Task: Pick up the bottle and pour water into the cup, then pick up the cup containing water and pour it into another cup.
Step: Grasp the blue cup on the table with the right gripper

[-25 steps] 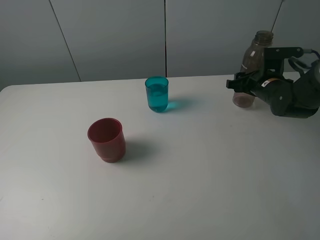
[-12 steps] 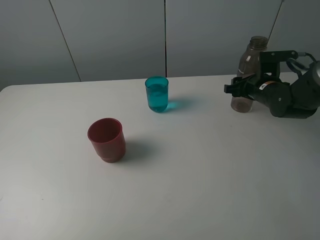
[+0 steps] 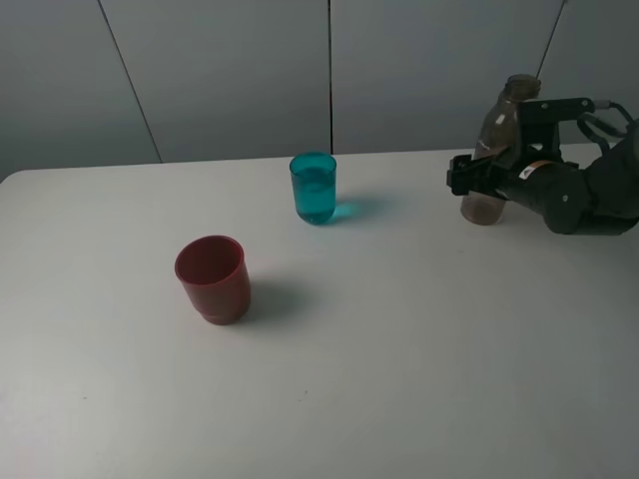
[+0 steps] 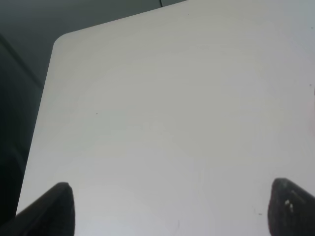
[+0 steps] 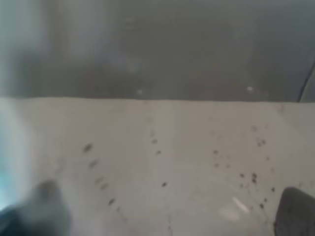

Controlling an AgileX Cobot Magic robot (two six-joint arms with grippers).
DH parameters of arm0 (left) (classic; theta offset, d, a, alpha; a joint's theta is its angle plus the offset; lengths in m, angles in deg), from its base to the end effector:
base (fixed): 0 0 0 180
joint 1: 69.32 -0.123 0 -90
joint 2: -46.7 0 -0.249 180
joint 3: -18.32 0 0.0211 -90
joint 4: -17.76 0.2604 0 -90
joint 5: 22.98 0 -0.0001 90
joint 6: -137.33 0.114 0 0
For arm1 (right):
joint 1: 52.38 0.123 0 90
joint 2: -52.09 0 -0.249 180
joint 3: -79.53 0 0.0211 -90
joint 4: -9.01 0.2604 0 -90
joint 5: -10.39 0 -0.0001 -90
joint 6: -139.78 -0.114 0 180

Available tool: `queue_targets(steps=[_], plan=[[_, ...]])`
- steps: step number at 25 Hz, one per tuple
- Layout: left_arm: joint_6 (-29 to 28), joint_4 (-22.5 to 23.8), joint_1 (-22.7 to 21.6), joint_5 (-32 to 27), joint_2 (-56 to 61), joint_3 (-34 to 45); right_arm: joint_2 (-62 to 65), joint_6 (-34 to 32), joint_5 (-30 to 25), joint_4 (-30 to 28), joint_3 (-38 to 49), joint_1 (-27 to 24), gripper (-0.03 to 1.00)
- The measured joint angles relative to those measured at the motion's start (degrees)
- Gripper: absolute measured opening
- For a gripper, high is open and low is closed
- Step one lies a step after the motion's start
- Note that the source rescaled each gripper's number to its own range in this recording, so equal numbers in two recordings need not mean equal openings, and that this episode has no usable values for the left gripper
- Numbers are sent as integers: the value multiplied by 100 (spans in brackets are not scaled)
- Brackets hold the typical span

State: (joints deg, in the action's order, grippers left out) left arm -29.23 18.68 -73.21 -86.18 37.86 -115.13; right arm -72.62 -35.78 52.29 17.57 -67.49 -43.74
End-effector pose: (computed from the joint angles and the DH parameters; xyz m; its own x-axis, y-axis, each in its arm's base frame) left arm 0.0561 0.0055 0.2719 -0.4828 0.2072 -0.8509 0.0363 0.9755 0.2169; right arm 0.3596 0.0432 0.0448 -0.4369 -0.0321 -0.8989 -0.0464 0.9988 -0.0131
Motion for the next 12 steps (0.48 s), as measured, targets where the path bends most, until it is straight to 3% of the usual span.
queue_targets(steps=[9,12], plan=[[0,0,0,0,0,0,1230,-2,-219,-56,1176,0,100],[0,0,0,0,0,0,1726,-105,-498,-598,1525,0,100]])
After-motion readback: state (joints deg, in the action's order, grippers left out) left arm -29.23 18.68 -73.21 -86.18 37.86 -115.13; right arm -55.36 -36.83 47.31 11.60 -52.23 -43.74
